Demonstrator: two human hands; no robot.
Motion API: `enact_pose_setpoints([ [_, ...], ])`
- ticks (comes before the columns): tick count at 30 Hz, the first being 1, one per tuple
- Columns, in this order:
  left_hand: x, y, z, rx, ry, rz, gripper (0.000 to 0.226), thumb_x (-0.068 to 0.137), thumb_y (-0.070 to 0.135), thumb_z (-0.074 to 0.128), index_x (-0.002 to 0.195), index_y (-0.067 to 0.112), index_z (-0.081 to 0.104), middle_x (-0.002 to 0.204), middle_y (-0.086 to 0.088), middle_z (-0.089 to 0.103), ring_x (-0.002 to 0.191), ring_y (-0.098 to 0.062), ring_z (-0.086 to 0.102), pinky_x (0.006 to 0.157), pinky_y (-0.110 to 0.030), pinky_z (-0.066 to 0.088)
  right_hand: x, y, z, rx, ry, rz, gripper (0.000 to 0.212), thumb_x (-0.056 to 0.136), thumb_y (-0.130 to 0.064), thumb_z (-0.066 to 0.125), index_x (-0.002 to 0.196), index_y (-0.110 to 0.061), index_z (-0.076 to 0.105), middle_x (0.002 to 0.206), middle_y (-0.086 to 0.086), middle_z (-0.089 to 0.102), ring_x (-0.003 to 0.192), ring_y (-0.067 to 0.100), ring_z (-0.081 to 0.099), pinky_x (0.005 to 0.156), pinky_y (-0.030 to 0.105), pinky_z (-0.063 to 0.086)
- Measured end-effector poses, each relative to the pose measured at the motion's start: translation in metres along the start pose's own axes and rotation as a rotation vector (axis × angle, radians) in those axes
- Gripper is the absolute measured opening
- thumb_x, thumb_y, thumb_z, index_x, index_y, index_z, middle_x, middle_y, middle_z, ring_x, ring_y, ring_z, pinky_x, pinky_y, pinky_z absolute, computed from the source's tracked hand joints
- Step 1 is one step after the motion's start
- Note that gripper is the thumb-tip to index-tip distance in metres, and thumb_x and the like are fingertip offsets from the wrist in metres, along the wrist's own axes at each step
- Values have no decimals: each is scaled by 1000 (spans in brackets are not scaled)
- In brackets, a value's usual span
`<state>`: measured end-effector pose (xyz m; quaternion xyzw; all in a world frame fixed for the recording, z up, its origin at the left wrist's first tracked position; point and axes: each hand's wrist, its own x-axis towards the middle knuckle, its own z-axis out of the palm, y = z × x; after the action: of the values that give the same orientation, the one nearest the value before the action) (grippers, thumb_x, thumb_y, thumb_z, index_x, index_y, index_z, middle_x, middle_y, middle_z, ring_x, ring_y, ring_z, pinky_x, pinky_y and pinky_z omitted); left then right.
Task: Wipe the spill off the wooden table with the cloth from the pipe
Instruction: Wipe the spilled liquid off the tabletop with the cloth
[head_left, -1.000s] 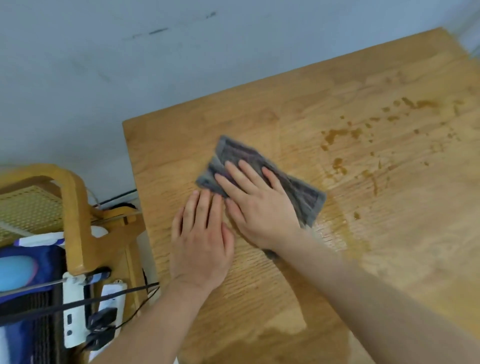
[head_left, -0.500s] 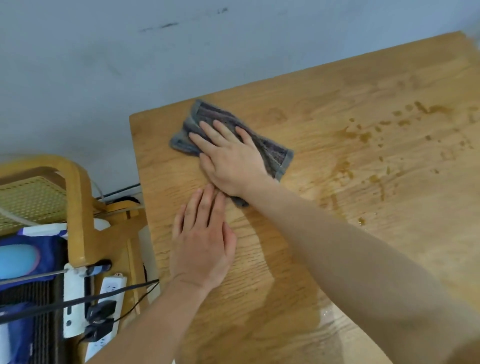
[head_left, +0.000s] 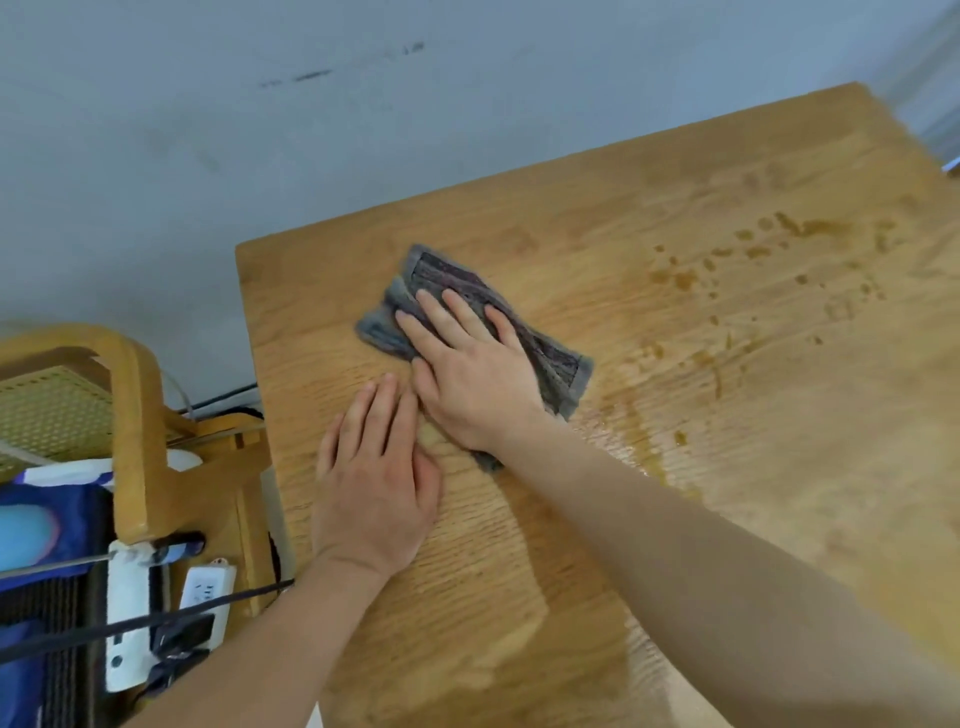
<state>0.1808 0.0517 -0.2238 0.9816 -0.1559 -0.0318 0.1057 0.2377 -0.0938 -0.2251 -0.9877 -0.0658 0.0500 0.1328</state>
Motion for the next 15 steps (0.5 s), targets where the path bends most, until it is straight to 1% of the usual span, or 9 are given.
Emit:
enact_pose_setpoints([
  [2,2,-1,0,9,-4,9,56,92,32,31,145,15,37,152,-6,36,142,-23,27,111,-47,28,0,43,-10,-12,62,111,53,99,-42,28,152,-34,28,162,-7,20,149,14,13,118,46,9],
  [4,3,-3,-1,12,-5,2,56,92,33,30,145,16,36,153,-5,35,142,-22,26,112,-47,27,6,85,-23,-34,83,286,53,100,-42,25,153,-34,25,163,-7,17,150,15,11,118,46,9],
  [6,2,-2,0,25,-10,3,56,92,33,30,146,16,35,153,-4,34,142,-22,26,112,-47,27,5,93,-27,-5,82,390,54,102,-41,22,155,-31,21,164,-5,12,151,16,6,119,49,7],
  [7,1,-1,0,31,-14,0,57,92,33,30,146,16,36,153,-4,34,142,-22,27,111,-47,27,1,78,-24,5,94,404,55,102,-41,22,155,-29,20,164,-3,11,151,18,6,119,50,7],
  [8,0,-1,0,35,-13,-4,57,92,33,31,146,17,36,153,-4,34,142,-22,27,111,-46,28,-8,56,-16,9,103,377,55,101,-39,23,155,-26,22,164,-1,13,151,20,7,119,52,9],
  [9,0,-1,1,36,-10,-8,57,91,33,31,145,16,37,153,-4,35,142,-22,27,110,-46,28,-21,30,-5,12,112,312,55,100,-38,26,154,-25,26,163,0,17,150,21,11,118,53,12],
  [11,-1,-1,1,31,-3,-9,57,90,33,30,143,14,40,152,-5,37,141,-22,28,110,-47,29,-51,-13,11,25,79,129,53,100,-38,28,152,-24,32,161,1,24,149,21,17,117,52,16],
  [13,-1,-1,1,28,10,-10,57,89,32,29,142,14,42,151,-5,38,141,-22,29,110,-47,30,-61,-11,13,56,32,52,52,101,-39,27,152,-26,32,161,-3,24,149,17,16,119,49,13],
  [15,-1,0,1,33,19,-9,58,90,32,28,144,15,40,152,-5,37,141,-22,28,111,-46,27,-54,21,5,52,70,117,52,101,-39,28,152,-28,30,162,-5,22,149,16,14,119,48,12],
])
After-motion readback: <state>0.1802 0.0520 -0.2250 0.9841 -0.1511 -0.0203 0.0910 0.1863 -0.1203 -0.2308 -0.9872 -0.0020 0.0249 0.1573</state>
